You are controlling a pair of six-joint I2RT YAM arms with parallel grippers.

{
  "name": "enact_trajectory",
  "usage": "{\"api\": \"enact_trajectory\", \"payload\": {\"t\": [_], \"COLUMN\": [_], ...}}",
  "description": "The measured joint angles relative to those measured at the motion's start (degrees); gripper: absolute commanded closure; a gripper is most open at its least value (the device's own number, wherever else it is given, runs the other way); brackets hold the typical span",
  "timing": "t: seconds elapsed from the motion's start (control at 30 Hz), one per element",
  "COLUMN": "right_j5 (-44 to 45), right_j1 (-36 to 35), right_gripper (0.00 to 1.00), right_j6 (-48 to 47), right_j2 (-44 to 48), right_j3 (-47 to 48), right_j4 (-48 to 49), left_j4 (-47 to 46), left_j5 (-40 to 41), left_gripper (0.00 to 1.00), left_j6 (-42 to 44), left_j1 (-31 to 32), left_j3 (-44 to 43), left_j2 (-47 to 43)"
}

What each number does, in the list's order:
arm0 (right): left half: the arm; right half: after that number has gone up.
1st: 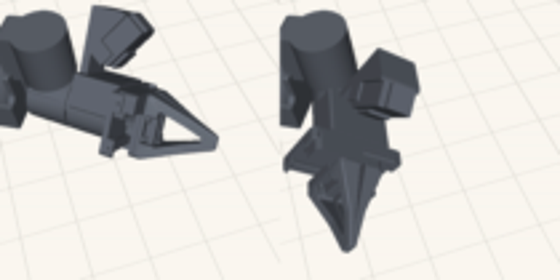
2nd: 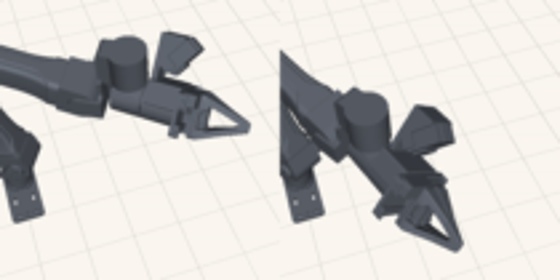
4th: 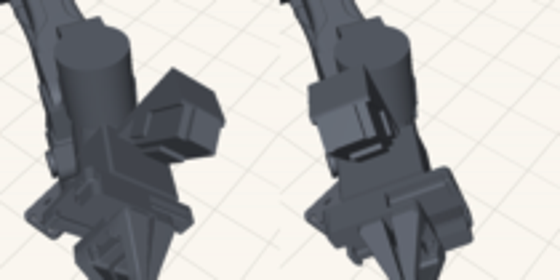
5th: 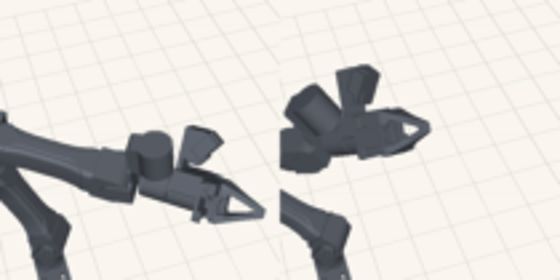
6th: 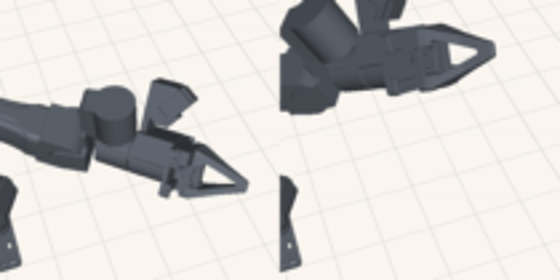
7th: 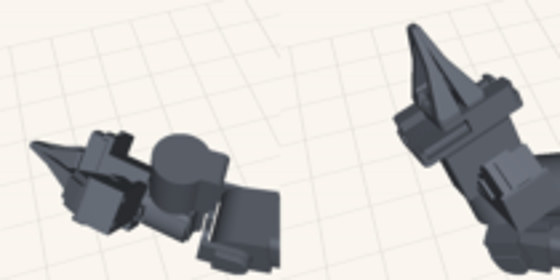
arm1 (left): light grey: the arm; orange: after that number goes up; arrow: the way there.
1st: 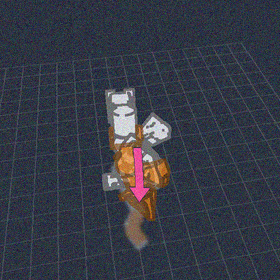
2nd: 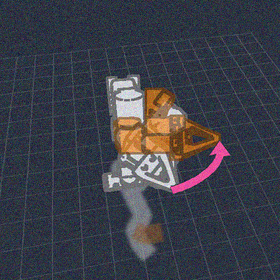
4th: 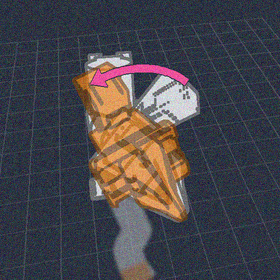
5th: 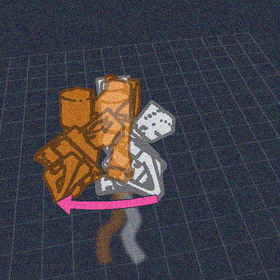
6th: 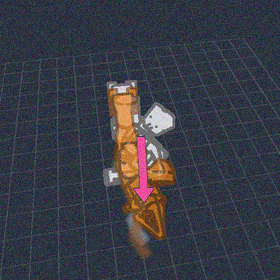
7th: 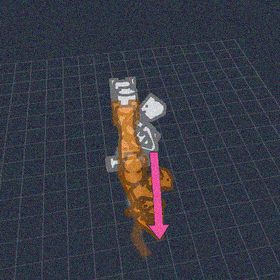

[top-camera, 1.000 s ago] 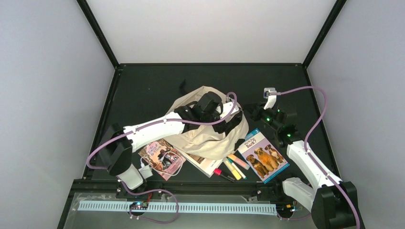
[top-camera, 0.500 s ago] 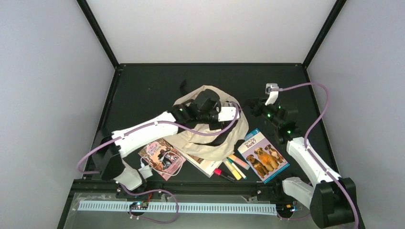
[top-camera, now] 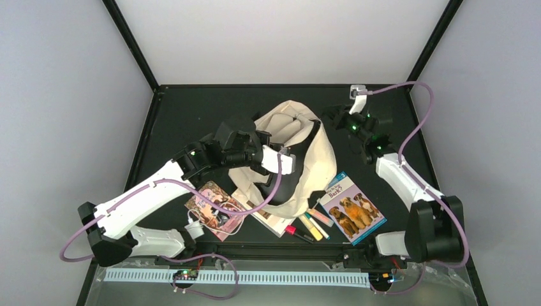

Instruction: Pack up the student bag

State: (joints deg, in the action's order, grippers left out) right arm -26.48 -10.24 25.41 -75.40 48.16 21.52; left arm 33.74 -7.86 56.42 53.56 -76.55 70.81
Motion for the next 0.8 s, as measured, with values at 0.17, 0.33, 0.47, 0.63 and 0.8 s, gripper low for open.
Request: {"api": "enact_trajectory", "payload": {"t": [0.17,0.33,0.47,0.63,0.8], "right_j5": [-0.04,-2.43,-4.15,-2.8,5.09], "right_j1": [0.09,0.07,0.07,0.35,3.56], "right_gripper": [0.99,0.99,0.99,0.49,0.12], "right_j6": [-1.31,-1.77,-1.84,-3.8,-5.16], "right_j2": [-6.69,-14.53,-17.64,-20.04,-18.05], "right_j3": [4.46,10.23,12.57,17.92,20.28], "right_j4": [-0.35,-0.96,-1.22,-6.12,-14.93], "left_j4": [0.35,0.46,0.63,1.01,2.16], "left_j5": [2.27,4.26,5.18,5.92,8.04], "left_gripper": [0.98,0.98,0.98,0.99,0.98], "left_j6": [0.5,-0.81,-3.06,-6.84,-10.75], "left_j1": [-0.33,-1.46,-2.29,-5.14,-10.54], "left_j3": [0.2,0.9,0.96,0.83,-2.91], "left_j2": [-1.53,-3.23,-3.34,-3.43,-3.08]}}
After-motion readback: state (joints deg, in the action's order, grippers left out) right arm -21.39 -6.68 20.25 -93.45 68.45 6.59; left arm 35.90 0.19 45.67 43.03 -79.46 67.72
